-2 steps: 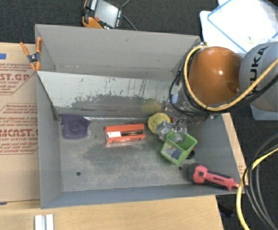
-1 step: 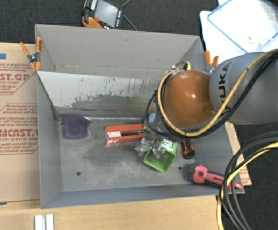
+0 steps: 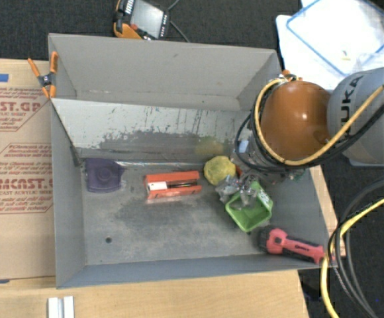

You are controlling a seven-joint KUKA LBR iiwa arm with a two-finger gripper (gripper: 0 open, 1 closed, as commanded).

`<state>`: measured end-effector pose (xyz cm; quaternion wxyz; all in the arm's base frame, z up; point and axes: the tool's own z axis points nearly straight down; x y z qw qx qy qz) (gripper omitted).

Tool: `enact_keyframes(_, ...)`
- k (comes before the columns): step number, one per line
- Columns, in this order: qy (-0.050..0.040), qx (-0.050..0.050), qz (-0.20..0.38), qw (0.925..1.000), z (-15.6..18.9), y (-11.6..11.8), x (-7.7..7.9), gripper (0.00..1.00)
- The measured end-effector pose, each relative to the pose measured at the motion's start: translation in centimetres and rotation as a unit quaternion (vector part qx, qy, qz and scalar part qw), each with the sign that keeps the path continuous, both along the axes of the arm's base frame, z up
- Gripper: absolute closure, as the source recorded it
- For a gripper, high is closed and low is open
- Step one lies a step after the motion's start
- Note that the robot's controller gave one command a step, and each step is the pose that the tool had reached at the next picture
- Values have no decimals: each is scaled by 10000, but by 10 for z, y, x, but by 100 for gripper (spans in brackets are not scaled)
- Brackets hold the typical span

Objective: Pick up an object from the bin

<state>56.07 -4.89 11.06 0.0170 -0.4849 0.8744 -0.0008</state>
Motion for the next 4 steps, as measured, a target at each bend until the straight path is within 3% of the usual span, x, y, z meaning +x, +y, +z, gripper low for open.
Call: enact_keyframes(4,-12,42,13,10000,-8,-22,-6,100)
